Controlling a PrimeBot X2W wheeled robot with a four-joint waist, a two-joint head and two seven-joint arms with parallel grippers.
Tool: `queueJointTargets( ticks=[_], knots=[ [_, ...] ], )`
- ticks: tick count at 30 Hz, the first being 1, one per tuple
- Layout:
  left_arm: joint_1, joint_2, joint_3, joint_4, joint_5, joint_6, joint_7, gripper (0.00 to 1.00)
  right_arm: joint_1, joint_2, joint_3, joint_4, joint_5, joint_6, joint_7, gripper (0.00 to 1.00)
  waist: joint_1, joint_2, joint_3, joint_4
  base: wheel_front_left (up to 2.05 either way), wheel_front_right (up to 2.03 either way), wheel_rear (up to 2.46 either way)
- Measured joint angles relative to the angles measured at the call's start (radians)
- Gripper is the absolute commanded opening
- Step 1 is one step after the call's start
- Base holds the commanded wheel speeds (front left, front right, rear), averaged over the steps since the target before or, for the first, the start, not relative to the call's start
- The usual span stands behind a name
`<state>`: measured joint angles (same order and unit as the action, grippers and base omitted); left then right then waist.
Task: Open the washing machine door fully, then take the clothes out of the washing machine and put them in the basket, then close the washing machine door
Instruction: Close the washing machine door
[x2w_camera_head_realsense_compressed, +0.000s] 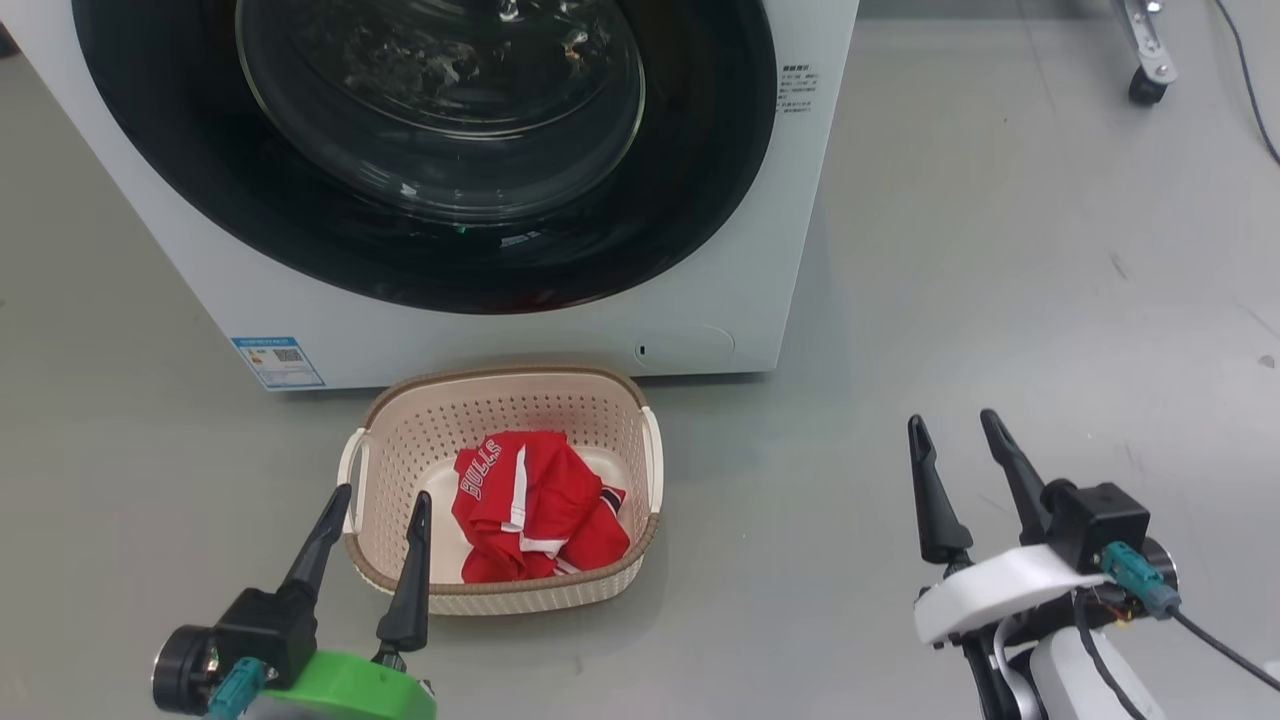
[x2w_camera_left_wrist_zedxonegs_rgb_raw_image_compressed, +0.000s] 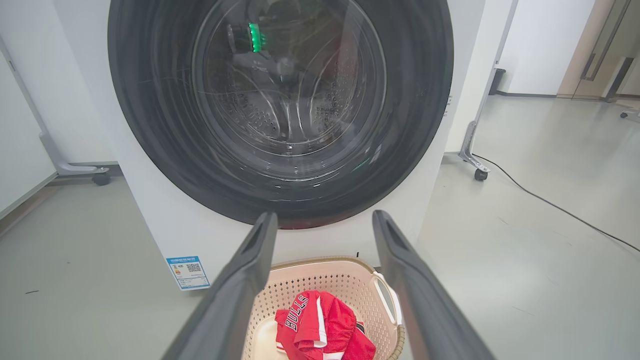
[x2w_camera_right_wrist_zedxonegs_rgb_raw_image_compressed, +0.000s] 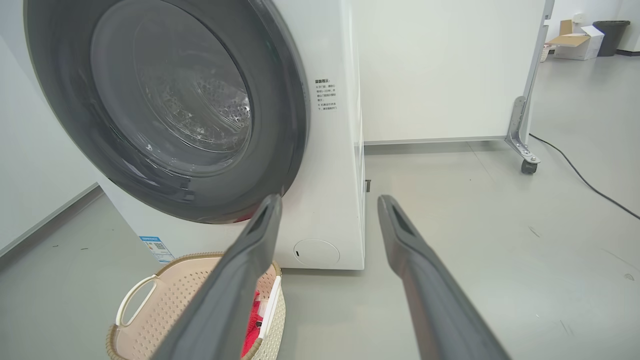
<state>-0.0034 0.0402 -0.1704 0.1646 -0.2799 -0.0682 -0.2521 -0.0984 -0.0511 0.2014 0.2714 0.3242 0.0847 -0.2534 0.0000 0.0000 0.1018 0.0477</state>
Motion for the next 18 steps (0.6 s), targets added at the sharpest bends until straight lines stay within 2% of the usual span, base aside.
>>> queueJointTargets(
  ticks=[8,18],
  knots=[
    [0.035,0.001,-0.012,0.004,0.0,0.0,0.0,1.0,0.084,0.003,0.009,-0.049,0.0,-0.026,0.0,1.0,0.0,0.0,-0.044,-0.01,0.0,0.0,0.0],
    [0.056,0.001,-0.013,0.003,0.0,0.001,0.0,1.0,0.145,0.005,0.034,-0.089,0.0,-0.036,0.0,1.0,0.0,0.0,-0.07,-0.02,0.0,0.0,0.0]
  ],
)
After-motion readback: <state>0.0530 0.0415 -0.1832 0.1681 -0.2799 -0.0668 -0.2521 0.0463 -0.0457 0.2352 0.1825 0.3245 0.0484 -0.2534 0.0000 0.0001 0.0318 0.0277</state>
